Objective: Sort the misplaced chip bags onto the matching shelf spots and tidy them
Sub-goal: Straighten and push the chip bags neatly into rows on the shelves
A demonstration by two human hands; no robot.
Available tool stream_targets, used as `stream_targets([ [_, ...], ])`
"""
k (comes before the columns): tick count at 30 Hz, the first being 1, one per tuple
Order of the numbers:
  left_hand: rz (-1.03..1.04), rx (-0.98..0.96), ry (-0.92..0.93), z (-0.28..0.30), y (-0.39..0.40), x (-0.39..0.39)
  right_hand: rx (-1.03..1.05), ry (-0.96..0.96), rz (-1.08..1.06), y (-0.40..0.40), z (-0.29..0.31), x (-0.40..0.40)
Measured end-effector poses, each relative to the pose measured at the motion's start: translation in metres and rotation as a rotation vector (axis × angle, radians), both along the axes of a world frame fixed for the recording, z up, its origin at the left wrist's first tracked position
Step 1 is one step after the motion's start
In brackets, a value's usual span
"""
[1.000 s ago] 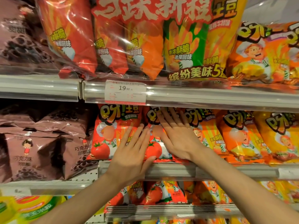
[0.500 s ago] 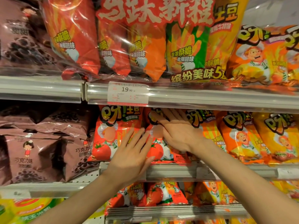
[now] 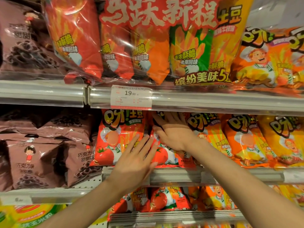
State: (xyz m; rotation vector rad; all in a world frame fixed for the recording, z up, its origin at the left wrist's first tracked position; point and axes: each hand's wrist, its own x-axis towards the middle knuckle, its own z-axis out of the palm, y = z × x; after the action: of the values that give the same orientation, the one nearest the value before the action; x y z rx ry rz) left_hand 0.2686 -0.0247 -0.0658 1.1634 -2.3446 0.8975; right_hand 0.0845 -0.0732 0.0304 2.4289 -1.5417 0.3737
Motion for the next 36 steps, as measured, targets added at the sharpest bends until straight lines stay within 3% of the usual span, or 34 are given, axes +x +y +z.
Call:
stream_targets([
  [4,-0.050,-0.014,0.059,0.013,0.006,0.007,0.053,-0.139,-0.035,0.021,0.010,-0.027],
  [11,0.027,0.047,0.144,0.059,-0.010,-0.019,0.057,0.030,-0.047,0.053,-0.019,-0.066],
  [17,0.049,0.189,-0.009,0.063,-0.031,-0.028,-0.019,0.102,-0.050,0.042,-0.042,-0.075],
  [30,-0.034,0.140,-0.147,0.059,-0.036,-0.013,-0.062,0.141,-0.012,0.039,-0.047,-0.076],
  [36,0.060,0.126,-0.194,0.057,-0.040,-0.011,-0.088,0.149,-0.029,0.033,-0.049,-0.073],
])
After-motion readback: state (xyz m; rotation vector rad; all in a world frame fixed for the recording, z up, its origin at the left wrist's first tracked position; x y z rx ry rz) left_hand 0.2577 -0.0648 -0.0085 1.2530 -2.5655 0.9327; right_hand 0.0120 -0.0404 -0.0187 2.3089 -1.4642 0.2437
